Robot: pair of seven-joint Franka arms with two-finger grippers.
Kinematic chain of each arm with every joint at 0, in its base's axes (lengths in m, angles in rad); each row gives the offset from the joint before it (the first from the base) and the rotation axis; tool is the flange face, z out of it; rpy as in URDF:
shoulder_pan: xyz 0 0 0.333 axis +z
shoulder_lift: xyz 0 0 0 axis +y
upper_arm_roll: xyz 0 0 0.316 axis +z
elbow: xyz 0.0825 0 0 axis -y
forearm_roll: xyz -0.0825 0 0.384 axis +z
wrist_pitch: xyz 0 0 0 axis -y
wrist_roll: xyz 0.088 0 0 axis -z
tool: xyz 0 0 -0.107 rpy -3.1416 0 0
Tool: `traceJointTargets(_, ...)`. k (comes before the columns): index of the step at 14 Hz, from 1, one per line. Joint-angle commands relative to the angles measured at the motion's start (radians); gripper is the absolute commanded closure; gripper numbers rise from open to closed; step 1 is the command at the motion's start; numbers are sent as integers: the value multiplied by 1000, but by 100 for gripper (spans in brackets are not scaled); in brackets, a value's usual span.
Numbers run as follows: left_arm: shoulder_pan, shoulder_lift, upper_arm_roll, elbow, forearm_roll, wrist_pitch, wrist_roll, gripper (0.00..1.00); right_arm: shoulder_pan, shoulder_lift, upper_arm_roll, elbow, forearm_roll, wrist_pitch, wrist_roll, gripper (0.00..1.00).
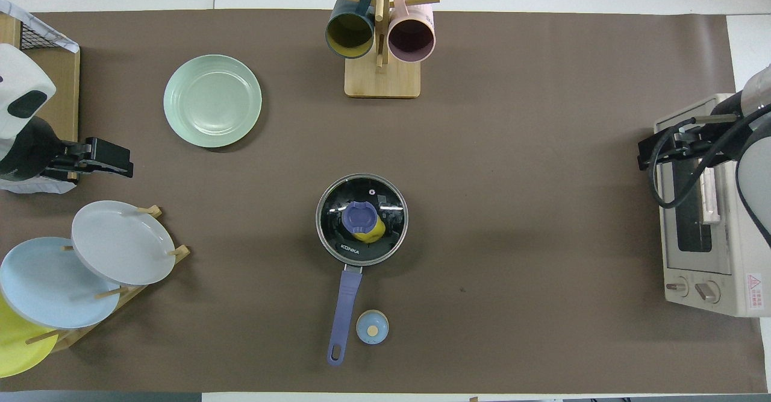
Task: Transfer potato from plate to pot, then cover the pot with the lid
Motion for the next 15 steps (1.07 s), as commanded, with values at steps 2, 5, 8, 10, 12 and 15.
traceJointTargets(2,-4,-9,0,-10,-1,6,-13,0,-11,-50,5,-76,-17,29,-20,0)
traceJointTargets(5,-4,-9,0,-10,-3,6,-13,0,-8,-46,-9,-79,-15,26,-12,0)
traceJointTargets(8,-4,-9,0,-10,-6,6,-13,0,-39,-46,-13,-76,-7,44,-19,0)
traceJointTargets(10,-4,-9,0,-10,-9,9,-13,0,-50,-41,-15,-69,-9,35,-16,0)
traceJointTargets(12,-4,-9,0,-10,-9,9,-13,0,-57,-50,-16,-70,-4,5,-18,0)
traceJointTargets(15,-4,-9,0,-10,-10,11,-13,0,-53,-79,-15,-87,-1,3,-20,0)
